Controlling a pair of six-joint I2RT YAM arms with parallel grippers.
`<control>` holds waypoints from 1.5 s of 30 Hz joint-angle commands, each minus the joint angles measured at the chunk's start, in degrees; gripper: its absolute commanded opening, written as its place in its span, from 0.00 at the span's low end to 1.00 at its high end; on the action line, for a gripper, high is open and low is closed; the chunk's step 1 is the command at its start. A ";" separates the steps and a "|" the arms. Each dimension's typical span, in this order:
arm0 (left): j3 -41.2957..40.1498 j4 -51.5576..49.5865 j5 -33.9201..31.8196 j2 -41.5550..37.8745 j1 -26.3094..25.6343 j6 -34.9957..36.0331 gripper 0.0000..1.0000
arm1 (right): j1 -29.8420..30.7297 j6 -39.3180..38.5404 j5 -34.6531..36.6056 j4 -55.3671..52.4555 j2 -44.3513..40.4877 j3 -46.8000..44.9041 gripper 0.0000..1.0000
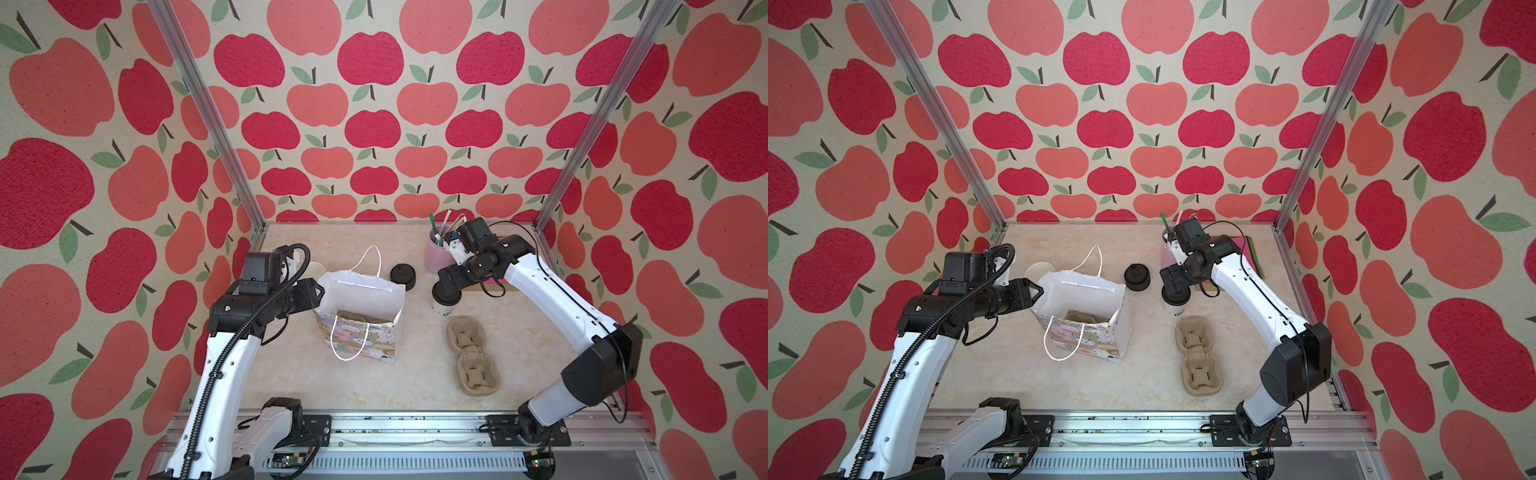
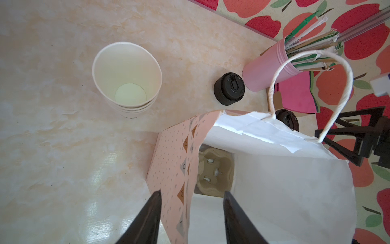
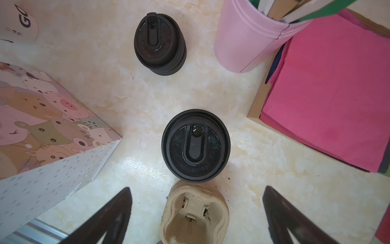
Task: Pack a coffee takeout order
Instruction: Pick up the coffee cup from the center of the table.
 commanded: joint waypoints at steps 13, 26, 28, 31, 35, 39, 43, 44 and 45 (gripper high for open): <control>-1.24 2.55 -1.33 -2.70 0.27 -1.28 0.81 | -0.17 -1.04 0.08 0.89 6.87 -0.52 0.90; -1.81 2.54 -1.51 -3.09 0.28 -1.55 0.85 | 0.77 -3.76 0.13 2.04 9.80 -0.53 0.86; -1.98 2.47 -1.67 -3.19 0.29 -1.55 0.85 | 0.92 -3.93 0.42 1.95 10.21 -0.44 0.85; -2.07 2.48 -1.69 -3.18 0.27 -1.46 0.85 | 1.01 -4.22 0.77 1.94 10.80 -0.36 0.84; -2.05 2.47 -1.68 -3.09 0.33 -1.38 0.85 | 1.17 -4.20 0.60 2.04 11.38 -0.20 0.83; -2.18 2.46 -1.69 -3.09 0.27 -1.38 0.85 | 1.47 -4.33 0.87 2.04 11.94 -0.33 0.82; -2.35 2.50 -1.78 -3.10 0.34 -1.29 0.85 | 1.62 -4.33 0.99 2.04 12.35 -0.52 0.80; -2.40 2.50 -1.78 -3.09 0.27 -1.28 0.85 | 1.72 -4.34 1.08 2.04 12.41 -0.68 0.80; -2.44 2.41 -1.76 -3.14 0.27 -1.28 0.85 | 1.71 -4.33 1.19 2.04 12.48 -0.66 0.80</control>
